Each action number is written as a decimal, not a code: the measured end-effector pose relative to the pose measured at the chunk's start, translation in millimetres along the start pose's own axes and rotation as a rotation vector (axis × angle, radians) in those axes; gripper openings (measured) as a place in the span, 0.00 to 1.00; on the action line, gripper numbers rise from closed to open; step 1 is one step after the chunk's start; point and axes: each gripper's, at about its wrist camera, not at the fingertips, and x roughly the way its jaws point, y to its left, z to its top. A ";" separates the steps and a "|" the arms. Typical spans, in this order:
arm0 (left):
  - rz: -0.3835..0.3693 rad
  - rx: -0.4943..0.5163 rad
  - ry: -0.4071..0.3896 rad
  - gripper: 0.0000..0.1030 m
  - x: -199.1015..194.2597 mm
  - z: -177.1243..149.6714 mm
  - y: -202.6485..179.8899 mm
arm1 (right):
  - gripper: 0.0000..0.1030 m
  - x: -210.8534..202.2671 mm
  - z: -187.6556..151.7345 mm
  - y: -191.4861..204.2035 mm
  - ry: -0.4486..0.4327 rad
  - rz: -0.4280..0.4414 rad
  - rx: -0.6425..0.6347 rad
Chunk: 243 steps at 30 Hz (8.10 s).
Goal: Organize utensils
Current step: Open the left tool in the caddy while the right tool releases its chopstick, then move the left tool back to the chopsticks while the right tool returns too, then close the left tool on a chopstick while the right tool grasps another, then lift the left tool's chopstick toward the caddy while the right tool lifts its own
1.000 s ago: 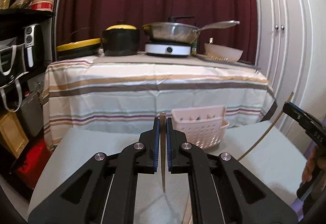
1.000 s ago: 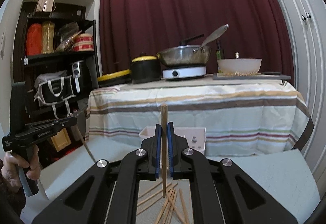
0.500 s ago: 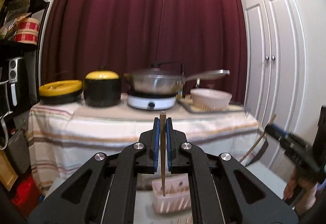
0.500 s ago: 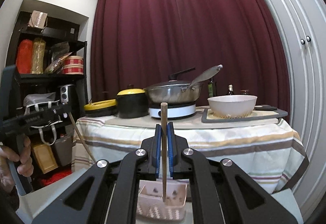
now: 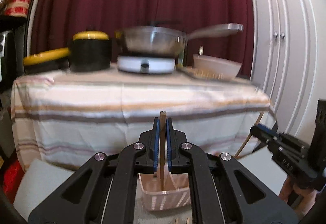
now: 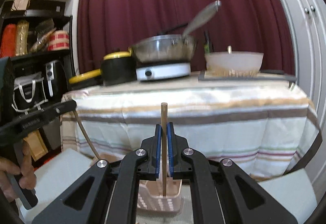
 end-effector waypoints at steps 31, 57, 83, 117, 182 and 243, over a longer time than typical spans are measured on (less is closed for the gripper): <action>0.088 0.047 0.108 0.76 -105.4 -143.8 -14.3 | 0.32 -149.9 -161.4 -22.2 0.185 -0.048 0.017; 0.137 -0.044 0.291 0.75 -126.7 -238.3 12.3 | 0.11 -146.9 -227.8 -8.2 0.349 -0.023 0.045; 0.104 -0.046 0.342 0.50 -127.8 -273.1 14.2 | 0.07 -157.8 -241.8 8.3 0.305 -0.064 0.019; 0.053 0.040 0.305 0.16 -132.6 -280.2 -3.4 | 0.08 -157.8 -243.6 7.3 0.284 -0.055 0.042; 0.092 0.057 0.294 0.28 -145.8 -290.9 4.0 | 0.07 -176.6 -221.5 18.1 0.208 -0.021 0.056; 0.026 0.020 0.042 0.06 -120.0 -78.8 13.0 | 0.07 -125.4 -55.8 39.4 -0.020 -0.004 -0.028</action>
